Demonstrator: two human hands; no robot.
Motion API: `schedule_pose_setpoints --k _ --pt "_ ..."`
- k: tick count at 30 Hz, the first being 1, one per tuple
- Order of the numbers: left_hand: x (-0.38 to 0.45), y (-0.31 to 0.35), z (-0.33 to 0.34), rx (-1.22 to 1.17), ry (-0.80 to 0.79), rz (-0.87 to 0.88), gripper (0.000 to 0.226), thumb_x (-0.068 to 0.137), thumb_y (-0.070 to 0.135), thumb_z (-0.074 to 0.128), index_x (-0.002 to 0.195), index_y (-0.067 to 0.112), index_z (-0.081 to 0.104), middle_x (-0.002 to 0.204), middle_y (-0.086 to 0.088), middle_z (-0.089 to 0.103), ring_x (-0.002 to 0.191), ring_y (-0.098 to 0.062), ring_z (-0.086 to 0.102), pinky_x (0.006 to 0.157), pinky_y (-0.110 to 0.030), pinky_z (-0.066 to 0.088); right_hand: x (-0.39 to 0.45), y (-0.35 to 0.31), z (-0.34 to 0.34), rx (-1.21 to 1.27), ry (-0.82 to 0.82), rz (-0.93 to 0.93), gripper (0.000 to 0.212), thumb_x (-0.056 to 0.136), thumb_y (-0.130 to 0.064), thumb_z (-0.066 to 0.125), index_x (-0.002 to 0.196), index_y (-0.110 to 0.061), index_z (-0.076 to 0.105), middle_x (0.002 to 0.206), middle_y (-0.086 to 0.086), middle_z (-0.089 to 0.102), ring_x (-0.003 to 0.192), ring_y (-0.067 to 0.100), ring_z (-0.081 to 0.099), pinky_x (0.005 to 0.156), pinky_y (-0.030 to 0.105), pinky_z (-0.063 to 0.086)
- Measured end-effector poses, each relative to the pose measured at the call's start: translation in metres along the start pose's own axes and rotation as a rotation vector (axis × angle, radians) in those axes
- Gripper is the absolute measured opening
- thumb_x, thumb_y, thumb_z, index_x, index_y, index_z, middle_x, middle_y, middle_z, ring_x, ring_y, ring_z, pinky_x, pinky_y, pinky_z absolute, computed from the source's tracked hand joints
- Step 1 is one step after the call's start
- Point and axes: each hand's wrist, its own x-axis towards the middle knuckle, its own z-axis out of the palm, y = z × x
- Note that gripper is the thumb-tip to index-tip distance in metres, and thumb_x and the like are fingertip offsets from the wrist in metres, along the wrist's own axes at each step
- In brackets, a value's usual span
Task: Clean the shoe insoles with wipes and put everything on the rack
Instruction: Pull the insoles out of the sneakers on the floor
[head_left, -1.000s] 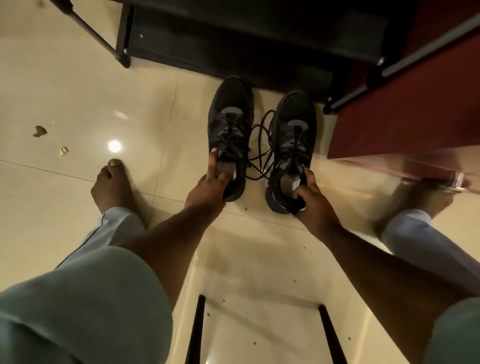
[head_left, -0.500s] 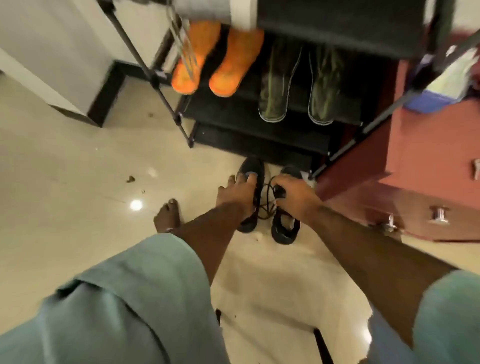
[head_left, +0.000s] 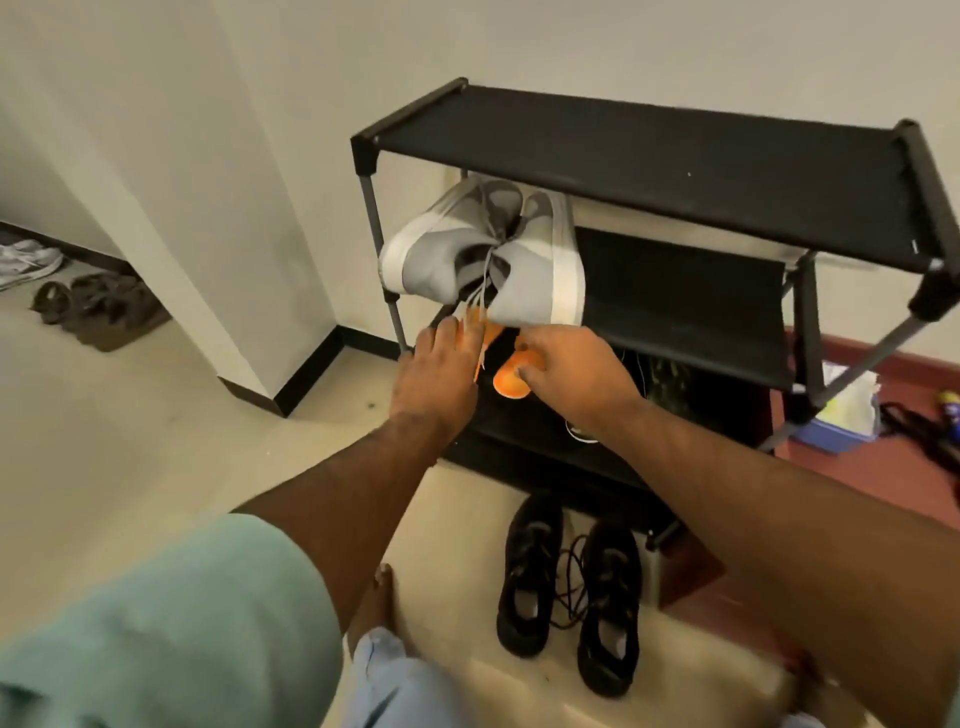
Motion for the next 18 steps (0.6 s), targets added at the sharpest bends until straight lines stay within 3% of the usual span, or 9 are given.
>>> schedule_pose_setpoints --k 2,5,7,10,13,15,18 --pt "0.023 -0.01 -0.003 0.116 0.035 0.01 0.081 0.086 0.022 0.067 0.152 0.025 0.02 0.154 -0.012 0.022 0.14 -0.035 0.026 0.108 -0.051 0.037 0.021 0.0 -0.002 -0.152 0.037 -0.097 0.035 0.087 -0.024 0.059 0.122 -0.017 0.058 0.124 0.002 0.058 0.119 0.021 0.048 0.099 0.038 0.043" --pt "0.058 -0.025 -0.006 0.275 0.007 0.019 0.094 0.086 0.029 0.071 0.154 0.03 0.006 0.163 -0.016 -0.007 0.149 -0.044 -0.006 0.119 -0.058 0.013 0.054 0.009 0.005 -0.411 0.037 -0.11 0.063 0.086 -0.018 0.06 0.143 -0.024 0.033 0.152 0.009 0.029 0.142 0.028 0.021 0.116 0.041 0.021" --pt "0.078 -0.033 -0.006 0.318 -0.03 0.04 0.096 0.089 0.029 0.068 0.155 0.034 -0.001 0.162 -0.017 -0.018 0.147 -0.047 -0.015 0.119 -0.062 0.003 0.073 0.014 0.01 -0.489 -0.013 -0.054 0.077 0.087 -0.011 0.057 0.149 -0.03 0.015 0.158 0.012 0.007 0.145 0.035 0.004 0.118 0.046 0.009" --pt "0.101 -0.039 -0.005 0.396 -0.048 0.098 0.1 0.086 0.036 0.071 0.155 0.036 -0.003 0.16 -0.02 -0.022 0.145 -0.051 -0.017 0.117 -0.067 0.0 0.094 0.012 0.015 -0.618 -0.12 0.005 0.087 0.089 -0.013 0.057 0.149 -0.037 -0.001 0.157 0.015 -0.015 0.142 0.044 -0.008 0.116 0.053 0.002" --pt "0.116 -0.043 -0.007 0.485 -0.041 0.147 0.104 0.08 0.031 0.078 0.155 0.036 0.006 0.16 -0.022 -0.022 0.145 -0.055 -0.013 0.115 -0.07 0.0 0.111 0.004 0.015 -0.684 -0.183 0.073 0.082 0.087 -0.015 0.061 0.149 -0.035 0.01 0.155 0.021 -0.016 0.14 0.052 -0.005 0.114 0.058 0.005" --pt "0.123 -0.045 -0.011 0.507 -0.038 0.177 0.083 0.085 0.018 0.073 0.153 0.029 0.026 0.162 -0.021 -0.015 0.145 -0.056 -0.003 0.117 -0.067 0.009 0.121 -0.001 0.014 -0.706 -0.234 0.111 0.072 0.086 -0.019 0.065 0.145 -0.03 0.026 0.155 0.023 -0.012 0.138 0.055 0.0 0.112 0.061 0.011" --pt "0.125 -0.048 -0.021 0.497 -0.044 0.174 0.057 0.09 0.011 0.066 0.143 0.017 0.045 0.163 -0.021 -0.001 0.145 -0.053 0.012 0.118 -0.061 0.02 0.127 -0.005 0.009 -0.698 -0.266 0.155 0.063 0.087 -0.026 0.066 0.141 -0.026 0.034 0.156 0.023 -0.006 0.136 0.057 0.008 0.108 0.064 0.02"
